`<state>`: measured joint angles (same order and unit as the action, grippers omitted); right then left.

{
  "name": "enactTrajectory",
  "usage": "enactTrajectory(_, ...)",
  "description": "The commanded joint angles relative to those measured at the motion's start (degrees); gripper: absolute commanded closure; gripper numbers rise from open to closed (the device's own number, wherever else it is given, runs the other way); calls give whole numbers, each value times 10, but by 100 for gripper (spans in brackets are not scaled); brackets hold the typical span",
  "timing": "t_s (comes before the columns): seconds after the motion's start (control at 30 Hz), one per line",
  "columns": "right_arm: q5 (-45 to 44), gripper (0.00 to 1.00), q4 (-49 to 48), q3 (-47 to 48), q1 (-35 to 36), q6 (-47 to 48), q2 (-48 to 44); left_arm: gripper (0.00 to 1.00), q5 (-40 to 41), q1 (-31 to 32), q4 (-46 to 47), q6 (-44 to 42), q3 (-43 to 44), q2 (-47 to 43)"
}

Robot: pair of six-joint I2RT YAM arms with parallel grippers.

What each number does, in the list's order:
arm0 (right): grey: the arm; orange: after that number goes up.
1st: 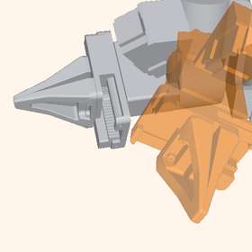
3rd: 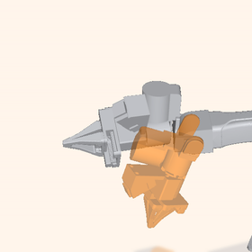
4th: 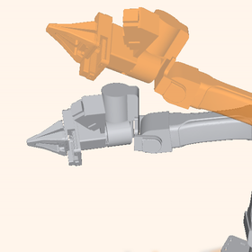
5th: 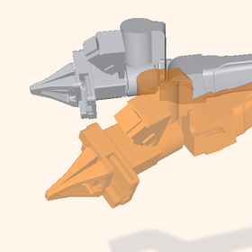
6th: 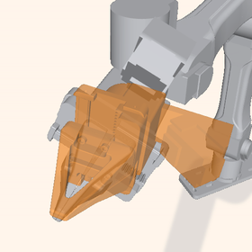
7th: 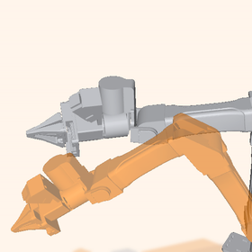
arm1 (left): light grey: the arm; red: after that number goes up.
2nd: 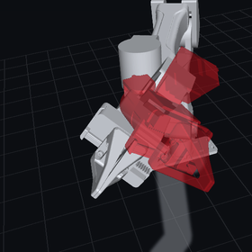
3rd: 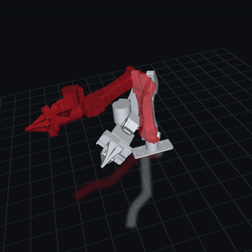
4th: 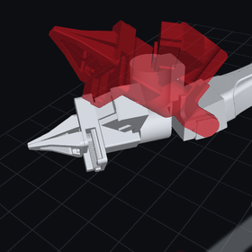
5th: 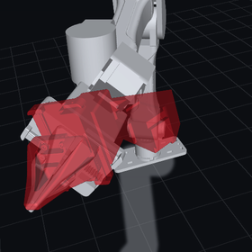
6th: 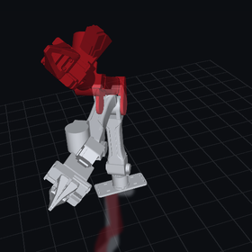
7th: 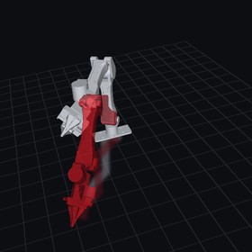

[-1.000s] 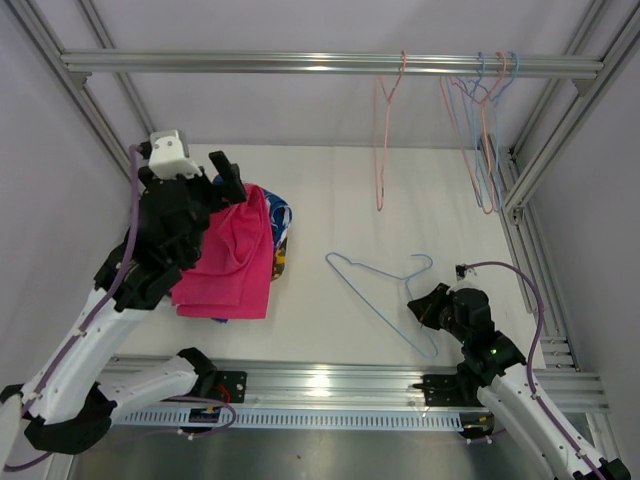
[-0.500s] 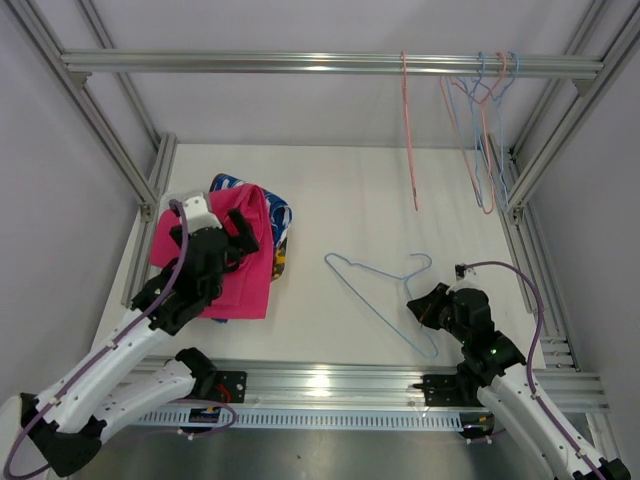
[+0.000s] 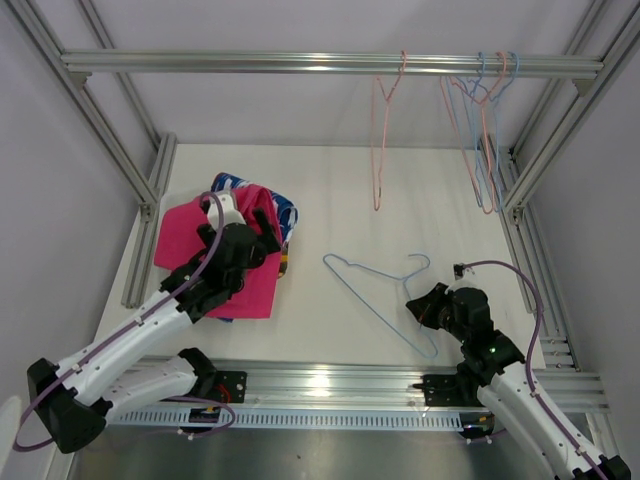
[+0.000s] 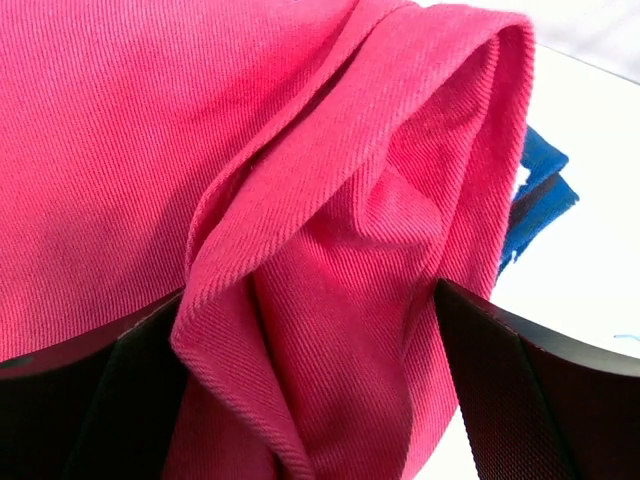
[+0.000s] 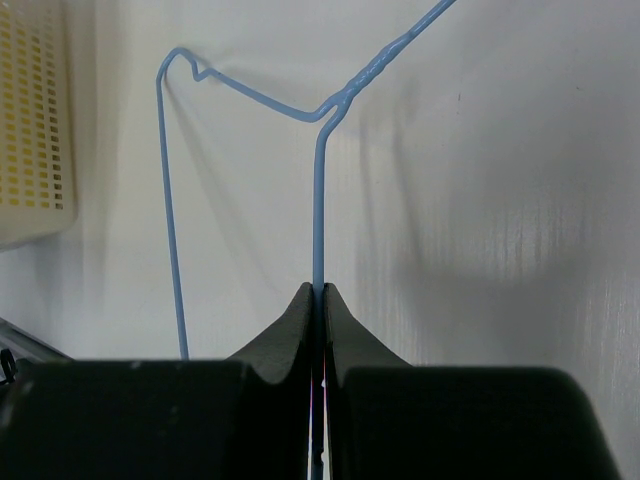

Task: Remove the trousers from the hanger
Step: Place the trousers in the bin, then place the hanger at the clothesline.

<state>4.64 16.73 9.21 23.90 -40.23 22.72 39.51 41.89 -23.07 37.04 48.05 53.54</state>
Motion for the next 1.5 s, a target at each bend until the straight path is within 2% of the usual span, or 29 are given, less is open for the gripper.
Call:
enactTrajectory(0.0, 8, 100, -28, 2, 4, 11, 0, 1, -11, 14, -14, -2, 47, -20)
enactTrajectory(0.23, 5, 100, -3, 41, 4, 4, -2, 1, 0, 33, -61, -112, 188, -63)
enactTrajectory(0.4, -17, 100, 50, 163, 4, 49, -4, 1, -27, 33, -57, -186, 246, -67)
enactTrajectory(0.57, -46, 100, 159, 303, 4, 87, 7, 1, -28, 34, -42, -275, 259, -56)
enactTrajectory(0.7, -71, 100, 211, 387, 4, 112, -25, 1, -17, 33, 5, -315, 228, -67)
enactTrajectory(0.9, -106, 100, 259, 498, 3, 150, -40, 0, -7, 33, 101, -369, 110, -113)
enactTrajectory(1.07, -170, 100, 268, 586, 3, 174, 19, 1, 8, 33, 164, -383, 45, -149)
enactTrajectory(1.27, -256, 100, 190, 593, -3, 204, 76, 1, 3, 31, 169, -376, 7, -184)
enactTrajectory(1.47, -255, 100, 149, 633, -1, 235, 182, 1, -6, 31, 168, -358, -9, -215)
